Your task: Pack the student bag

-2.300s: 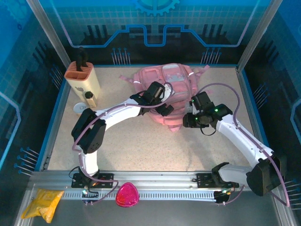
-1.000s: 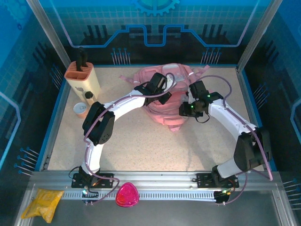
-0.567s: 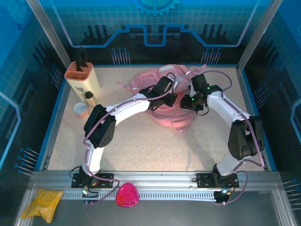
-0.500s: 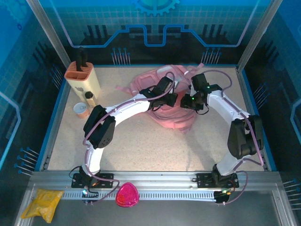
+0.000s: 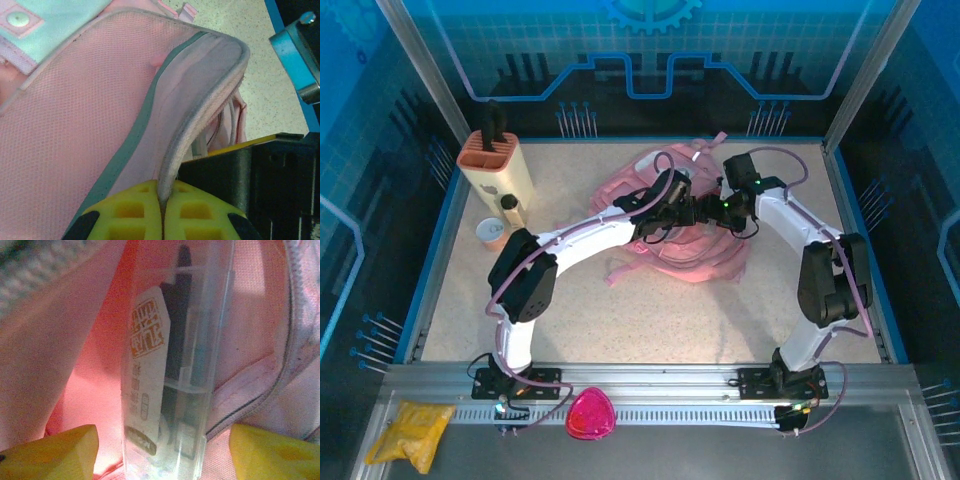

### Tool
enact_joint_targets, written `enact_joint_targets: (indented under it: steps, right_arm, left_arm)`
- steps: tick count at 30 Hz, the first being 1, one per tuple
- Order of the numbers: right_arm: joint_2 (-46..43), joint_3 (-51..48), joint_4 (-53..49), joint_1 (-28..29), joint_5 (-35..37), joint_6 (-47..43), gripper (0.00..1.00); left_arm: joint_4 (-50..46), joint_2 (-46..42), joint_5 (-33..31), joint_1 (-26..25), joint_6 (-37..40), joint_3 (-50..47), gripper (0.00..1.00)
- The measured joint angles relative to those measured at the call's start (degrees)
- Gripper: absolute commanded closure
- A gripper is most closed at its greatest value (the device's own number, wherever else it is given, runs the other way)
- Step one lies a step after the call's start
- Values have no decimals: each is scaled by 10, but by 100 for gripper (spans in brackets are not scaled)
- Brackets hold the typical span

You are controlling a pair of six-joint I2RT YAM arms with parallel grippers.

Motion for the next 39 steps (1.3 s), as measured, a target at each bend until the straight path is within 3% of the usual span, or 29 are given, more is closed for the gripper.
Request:
enact_joint_targets:
  steps: [7,15,22,29,31,33,39]
  right_arm:
    - [-54,-52,45,-33,-75,16,56]
    - [5,-29,71,-30,-117,27,76]
    - [25,-19,96,14,-137,38,77]
    - [-45,-71,111,9,-147,31,65]
    - [-80,-82,106,3,-139,24,60]
    - [-114,-92,97,-1,-122,12,57]
    - [-185,-116,53,18,-47,-21,46]
  left_arm:
    - [16,-5,15,3,-23,-20,100]
    - [18,-8,19,4,-28,-22,100]
    - [-3,-51,2,8,-45,-62,100]
    - [-17,-65,11,10,-52,-71,100]
    - [-14,-65,24,11,-56,-71,83]
    - [-11,-65,45,14,-61,-71,59]
    - [11,-104,104,18,-76,-125,39]
